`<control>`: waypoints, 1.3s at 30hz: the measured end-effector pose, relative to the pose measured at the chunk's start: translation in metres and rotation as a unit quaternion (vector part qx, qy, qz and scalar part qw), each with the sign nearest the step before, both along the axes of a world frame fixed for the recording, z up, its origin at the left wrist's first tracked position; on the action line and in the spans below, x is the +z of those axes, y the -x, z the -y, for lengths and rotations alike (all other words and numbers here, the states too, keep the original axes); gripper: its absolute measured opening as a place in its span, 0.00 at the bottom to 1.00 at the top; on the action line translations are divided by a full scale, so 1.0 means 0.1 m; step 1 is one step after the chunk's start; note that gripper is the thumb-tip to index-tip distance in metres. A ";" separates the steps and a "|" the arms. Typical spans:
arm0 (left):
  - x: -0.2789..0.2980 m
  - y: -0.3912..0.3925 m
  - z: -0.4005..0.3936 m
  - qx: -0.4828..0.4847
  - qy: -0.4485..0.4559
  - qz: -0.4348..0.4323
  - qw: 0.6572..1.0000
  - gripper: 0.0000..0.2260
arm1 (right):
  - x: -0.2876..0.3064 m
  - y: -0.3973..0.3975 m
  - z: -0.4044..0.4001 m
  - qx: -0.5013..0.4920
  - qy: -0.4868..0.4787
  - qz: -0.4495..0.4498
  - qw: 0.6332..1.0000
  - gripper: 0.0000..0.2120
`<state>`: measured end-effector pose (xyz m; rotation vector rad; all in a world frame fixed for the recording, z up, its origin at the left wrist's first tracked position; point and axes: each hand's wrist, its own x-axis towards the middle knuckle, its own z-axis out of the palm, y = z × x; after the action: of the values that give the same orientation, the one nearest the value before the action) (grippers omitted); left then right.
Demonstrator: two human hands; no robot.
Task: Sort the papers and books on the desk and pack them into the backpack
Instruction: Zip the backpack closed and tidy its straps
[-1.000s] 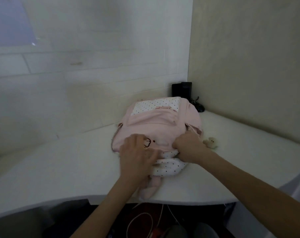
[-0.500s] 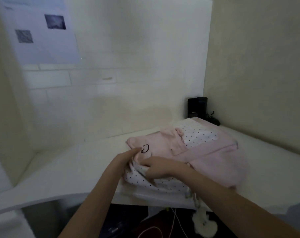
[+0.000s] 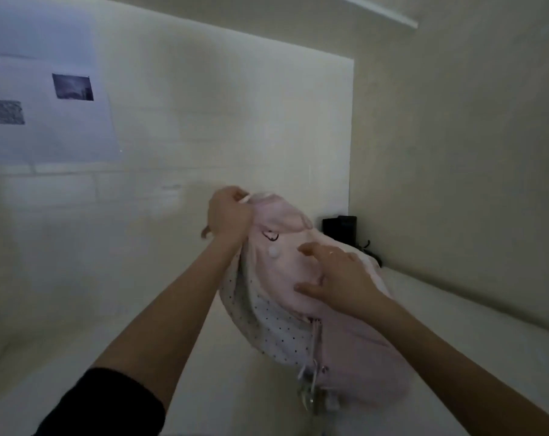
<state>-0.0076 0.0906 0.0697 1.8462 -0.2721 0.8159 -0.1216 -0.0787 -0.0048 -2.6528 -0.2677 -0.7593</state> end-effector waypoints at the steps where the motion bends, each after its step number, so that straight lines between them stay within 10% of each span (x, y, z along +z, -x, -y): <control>1: 0.32 0.02 0.12 -0.010 -0.013 0.051 0.999 0.05 | 0.08 -0.03 0.06 -0.020 -0.039 0.026 0.999 0.29; 6: 1.22 0.46 0.80 -0.109 -0.165 0.228 0.953 0.12 | 0.41 -0.28 0.37 -0.076 -0.236 0.154 0.957 0.40; 12: 0.85 0.24 0.74 -0.159 -0.180 0.182 0.954 0.11 | 0.20 -0.30 0.45 -0.188 -0.292 0.270 0.898 0.44; 17: 0.84 0.25 0.46 -0.195 -0.200 0.120 0.953 0.15 | 0.20 -0.33 0.62 0.009 -0.447 -0.069 0.892 0.44; 20: 0.58 0.19 0.25 -0.060 -0.251 0.144 0.955 0.33 | 0.13 -0.33 0.63 0.029 -0.437 -0.128 0.890 0.35; 23: 0.13 0.07 -0.16 0.016 -0.212 0.058 0.976 0.52 | 0.08 -0.38 0.60 -0.011 -0.449 -0.140 0.882 0.31; 29: -1.06 -0.05 -0.59 -0.262 0.013 -0.251 0.932 0.58 | -0.18 -0.61 0.43 -0.132 -0.362 -0.045 0.922 0.34; 34: -1.18 -0.06 -0.33 -0.330 0.099 -0.201 0.917 0.36 | -0.23 -0.65 0.42 -0.023 -0.338 -0.097 0.936 0.45; 39: -1.21 -0.22 -0.23 -0.147 0.144 -0.182 0.962 0.12 | -0.43 -0.73 0.25 -0.235 -0.320 0.063 0.915 0.22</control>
<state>0.0145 0.1137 -0.0517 1.5932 -0.1742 0.2847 -0.0486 -0.1035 -0.0477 -2.0426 0.5280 -0.9602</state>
